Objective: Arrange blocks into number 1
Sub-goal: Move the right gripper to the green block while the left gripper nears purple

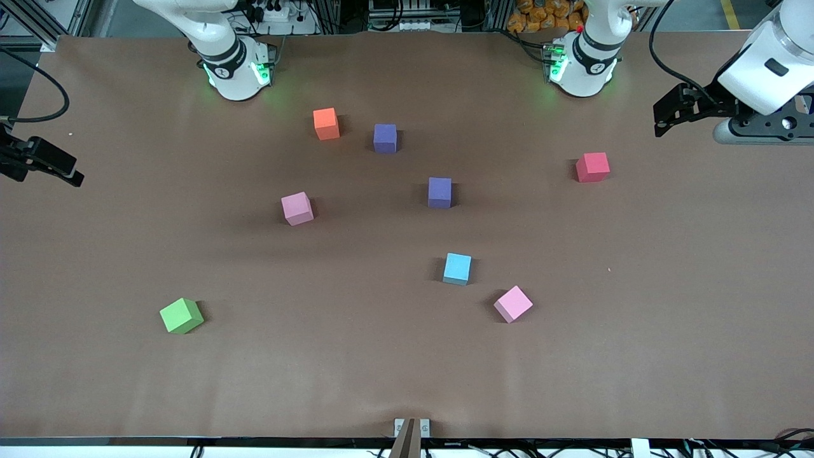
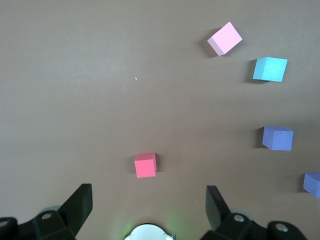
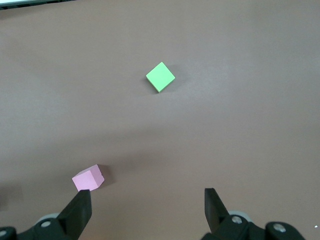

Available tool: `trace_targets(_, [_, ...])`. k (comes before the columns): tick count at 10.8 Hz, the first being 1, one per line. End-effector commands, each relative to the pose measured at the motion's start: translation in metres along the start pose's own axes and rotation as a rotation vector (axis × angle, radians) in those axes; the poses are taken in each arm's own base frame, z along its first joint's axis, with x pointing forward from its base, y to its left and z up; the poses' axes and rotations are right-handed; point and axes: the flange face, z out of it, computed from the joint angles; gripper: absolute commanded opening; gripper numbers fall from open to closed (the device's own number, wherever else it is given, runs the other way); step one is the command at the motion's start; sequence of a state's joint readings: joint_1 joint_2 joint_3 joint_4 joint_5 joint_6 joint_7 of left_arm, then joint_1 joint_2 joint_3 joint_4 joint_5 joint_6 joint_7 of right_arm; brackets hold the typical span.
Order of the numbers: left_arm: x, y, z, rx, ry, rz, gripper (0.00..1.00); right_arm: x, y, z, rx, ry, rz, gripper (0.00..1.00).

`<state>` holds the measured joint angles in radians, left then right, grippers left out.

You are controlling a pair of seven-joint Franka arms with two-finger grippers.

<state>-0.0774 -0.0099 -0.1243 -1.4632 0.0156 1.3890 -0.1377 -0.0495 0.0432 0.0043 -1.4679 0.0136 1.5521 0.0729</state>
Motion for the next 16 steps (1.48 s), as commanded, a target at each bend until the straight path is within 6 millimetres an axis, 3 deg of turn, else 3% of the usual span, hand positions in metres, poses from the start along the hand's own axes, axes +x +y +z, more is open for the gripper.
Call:
trace_targets(1, [0.001,-0.001,-0.001,-0.011,0.006,0.002,1.0,-0.009,-0.001,-0.005,-0.009,0.004,-0.011,1.0])
trace_targets(5, [0.009,0.007,0.01,0.031,-0.011,0.022,1.0,-0.011,-0.001,-0.004,-0.007,0.001,-0.011,1.0])
trace_targets(6, [0.016,0.014,0.024,0.038,-0.036,0.037,1.0,-0.01,-0.001,-0.002,-0.008,-0.002,-0.011,1.0])
trace_targets(8, [0.042,0.04,0.073,0.037,-0.124,0.069,1.0,-0.007,-0.001,0.003,-0.008,-0.004,-0.009,1.0])
trace_targets(10, [0.064,0.059,0.105,0.011,-0.132,0.007,1.0,0.008,0.003,0.024,-0.007,-0.017,-0.001,1.0])
trace_targets(12, [0.068,0.102,0.136,-0.002,-0.173,-0.038,1.0,0.03,0.004,0.059,-0.005,-0.034,0.003,1.0])
trace_targets(16, [0.058,0.217,0.2,0.027,-0.184,-0.031,1.0,0.064,0.002,0.135,-0.001,-0.085,-0.074,1.0])
